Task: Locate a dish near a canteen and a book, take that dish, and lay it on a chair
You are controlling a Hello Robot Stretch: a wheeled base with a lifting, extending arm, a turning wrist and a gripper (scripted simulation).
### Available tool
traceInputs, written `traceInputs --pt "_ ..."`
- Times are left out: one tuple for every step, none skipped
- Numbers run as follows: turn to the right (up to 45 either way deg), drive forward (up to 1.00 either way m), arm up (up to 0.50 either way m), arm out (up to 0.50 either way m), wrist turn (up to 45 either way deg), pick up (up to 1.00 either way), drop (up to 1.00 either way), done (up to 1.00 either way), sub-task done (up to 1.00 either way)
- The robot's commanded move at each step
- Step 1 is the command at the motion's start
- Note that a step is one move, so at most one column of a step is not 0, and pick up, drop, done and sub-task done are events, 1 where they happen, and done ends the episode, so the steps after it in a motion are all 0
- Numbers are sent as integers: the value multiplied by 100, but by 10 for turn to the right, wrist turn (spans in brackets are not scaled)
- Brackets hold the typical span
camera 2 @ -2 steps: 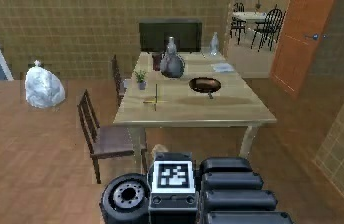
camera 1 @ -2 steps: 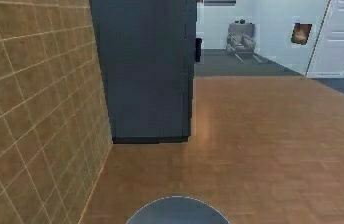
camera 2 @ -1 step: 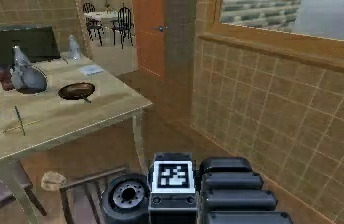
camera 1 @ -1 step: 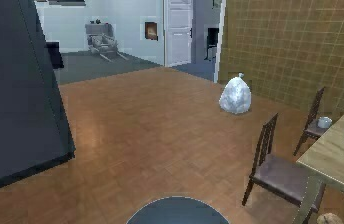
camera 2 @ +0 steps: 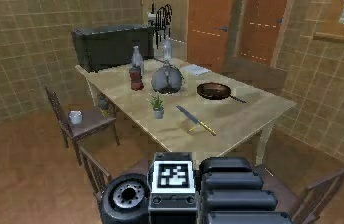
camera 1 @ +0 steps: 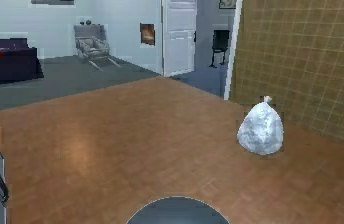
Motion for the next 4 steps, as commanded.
traceInputs --pt "300 0 0 0 0 0 0 0 0" --pt "0 50 0 0 0 0 0 0 0" --pt "150 0 0 0 0 0 0 0 0" --pt "0 100 0 0 0 0 0 0 0"
